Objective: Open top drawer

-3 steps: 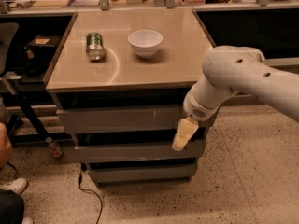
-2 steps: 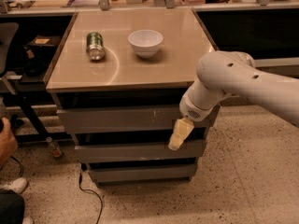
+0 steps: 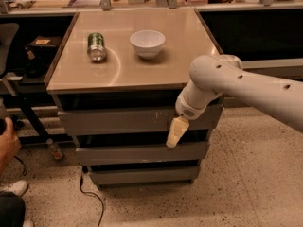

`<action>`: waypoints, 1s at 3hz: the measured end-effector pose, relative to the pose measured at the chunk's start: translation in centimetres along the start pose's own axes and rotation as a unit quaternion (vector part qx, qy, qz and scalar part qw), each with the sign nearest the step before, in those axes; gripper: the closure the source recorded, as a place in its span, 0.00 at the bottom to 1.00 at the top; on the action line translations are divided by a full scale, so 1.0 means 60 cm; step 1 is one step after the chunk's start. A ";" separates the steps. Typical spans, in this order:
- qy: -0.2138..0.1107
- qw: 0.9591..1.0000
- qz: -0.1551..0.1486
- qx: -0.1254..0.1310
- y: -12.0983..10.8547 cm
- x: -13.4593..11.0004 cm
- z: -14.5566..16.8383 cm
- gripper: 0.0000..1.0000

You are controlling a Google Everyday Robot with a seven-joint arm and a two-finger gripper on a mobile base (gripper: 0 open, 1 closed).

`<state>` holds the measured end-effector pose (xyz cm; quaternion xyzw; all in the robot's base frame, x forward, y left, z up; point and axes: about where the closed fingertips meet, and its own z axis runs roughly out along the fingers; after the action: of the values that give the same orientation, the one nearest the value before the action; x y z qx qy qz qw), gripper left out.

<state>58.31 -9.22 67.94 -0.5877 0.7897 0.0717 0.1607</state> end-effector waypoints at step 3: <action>0.015 1.000 -0.009 -0.019 0.029 0.007 0.018 0.00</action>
Offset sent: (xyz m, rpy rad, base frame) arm -0.0187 0.0058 -0.0256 -0.0315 0.0676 0.0488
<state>56.74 -8.78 66.65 -0.5984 0.7854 0.0765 0.1388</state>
